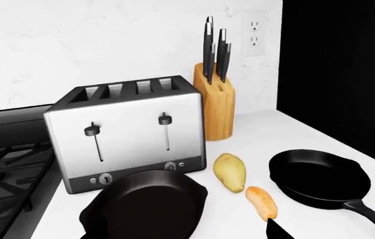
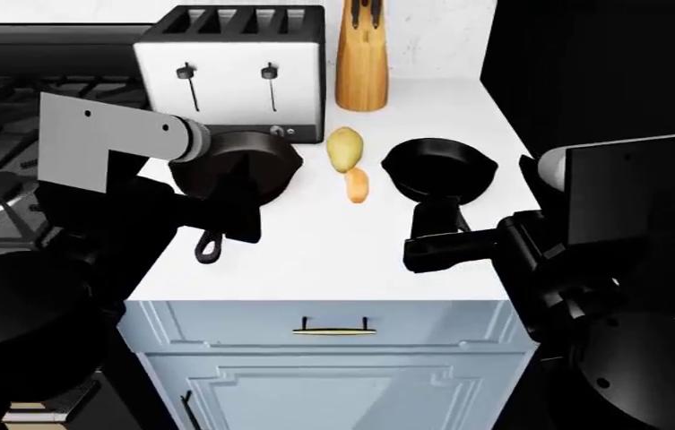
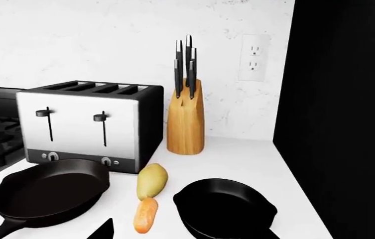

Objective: Place both pans onto different burners. Then place the potato and the sushi on different pans.

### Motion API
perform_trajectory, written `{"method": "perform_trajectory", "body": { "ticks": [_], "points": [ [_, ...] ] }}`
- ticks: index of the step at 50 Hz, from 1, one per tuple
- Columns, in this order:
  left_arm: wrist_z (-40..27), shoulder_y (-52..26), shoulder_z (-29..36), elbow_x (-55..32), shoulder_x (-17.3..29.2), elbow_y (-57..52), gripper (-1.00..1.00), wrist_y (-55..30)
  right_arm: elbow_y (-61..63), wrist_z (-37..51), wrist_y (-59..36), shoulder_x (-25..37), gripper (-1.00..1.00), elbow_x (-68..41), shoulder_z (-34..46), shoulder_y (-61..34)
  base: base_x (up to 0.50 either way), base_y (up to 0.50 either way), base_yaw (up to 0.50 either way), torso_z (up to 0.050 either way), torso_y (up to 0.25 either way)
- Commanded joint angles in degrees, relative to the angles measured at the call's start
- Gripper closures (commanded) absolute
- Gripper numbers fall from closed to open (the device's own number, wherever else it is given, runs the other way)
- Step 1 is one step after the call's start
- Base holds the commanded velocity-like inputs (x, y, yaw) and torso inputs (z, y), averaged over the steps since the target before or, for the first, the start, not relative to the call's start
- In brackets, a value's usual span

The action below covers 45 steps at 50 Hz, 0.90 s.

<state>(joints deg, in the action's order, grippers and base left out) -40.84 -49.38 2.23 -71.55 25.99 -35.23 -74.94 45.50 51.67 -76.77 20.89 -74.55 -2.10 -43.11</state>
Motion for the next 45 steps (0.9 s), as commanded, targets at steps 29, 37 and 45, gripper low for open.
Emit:
{"method": "perform_trajectory", "body": {
  "ticks": [29,37,45],
  "points": [
    [-1.6,0.3,0.8,-2.4,0.4,1.7,-1.0,1.0,-1.1,1.1,2.4,1.9,-1.0,-0.4,1.2,0.7,0.14,0.0,0.0,0.0,0.0],
    [-1.4,0.5,1.1,-2.3,0.6,2.0,-1.0,1.6,-1.3,1.1,3.0,2.3,-1.0,0.2,1.6,0.9,0.14,0.0,0.0,0.0,0.0],
    [-1.4,0.6,1.3,-2.3,0.8,2.0,-1.0,2.1,-1.5,1.3,3.2,2.6,-1.0,0.2,2.0,0.8,0.13,0.0,0.0,0.0,0.002]
  ]
}}
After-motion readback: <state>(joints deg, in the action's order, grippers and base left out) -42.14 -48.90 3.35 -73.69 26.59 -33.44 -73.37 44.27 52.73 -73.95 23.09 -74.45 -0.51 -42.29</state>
